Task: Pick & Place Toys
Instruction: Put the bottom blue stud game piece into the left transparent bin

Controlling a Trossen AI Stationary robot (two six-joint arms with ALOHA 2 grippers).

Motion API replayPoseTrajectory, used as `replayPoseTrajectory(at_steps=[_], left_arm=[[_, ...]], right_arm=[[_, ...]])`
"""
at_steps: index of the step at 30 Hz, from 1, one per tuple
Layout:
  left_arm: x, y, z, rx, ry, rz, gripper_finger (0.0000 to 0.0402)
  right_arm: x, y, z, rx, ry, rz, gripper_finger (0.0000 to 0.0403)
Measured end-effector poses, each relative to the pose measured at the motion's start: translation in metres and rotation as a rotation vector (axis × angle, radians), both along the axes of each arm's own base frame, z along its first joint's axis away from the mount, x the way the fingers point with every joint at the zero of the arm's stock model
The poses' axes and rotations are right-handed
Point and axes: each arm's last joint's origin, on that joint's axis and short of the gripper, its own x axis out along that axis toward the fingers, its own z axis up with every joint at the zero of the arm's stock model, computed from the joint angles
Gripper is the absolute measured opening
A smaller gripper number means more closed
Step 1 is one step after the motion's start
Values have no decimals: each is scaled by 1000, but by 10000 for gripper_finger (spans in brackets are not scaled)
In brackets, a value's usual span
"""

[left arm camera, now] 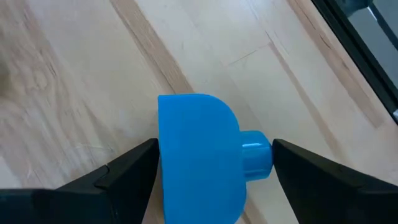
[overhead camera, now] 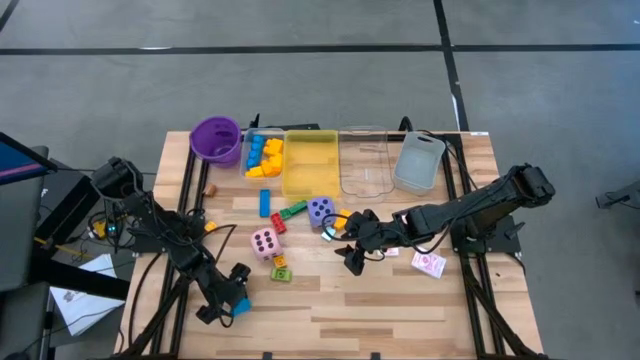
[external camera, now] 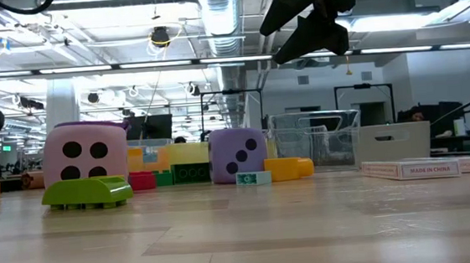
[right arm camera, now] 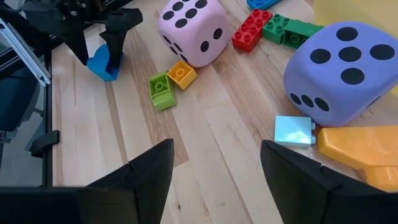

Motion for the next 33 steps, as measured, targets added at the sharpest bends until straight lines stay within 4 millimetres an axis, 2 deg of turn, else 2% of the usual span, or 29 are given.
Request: replayPoseTrajectory(at_steps=[10,20,26,33], left_arm=[[-2,3,-2,51,8,18,289],[6,-3,5,-60,-48,70,238],[19,-3,23,-184,-204,136,224],[32,21,51,-220,-370,321,194]], right_arm=[[0,0,0,0,0,0,235],[0,0,0,19,-1,-17,235],[0,0,0,19,-2,-17,235],[0,0,0,20,-2,-17,235]])
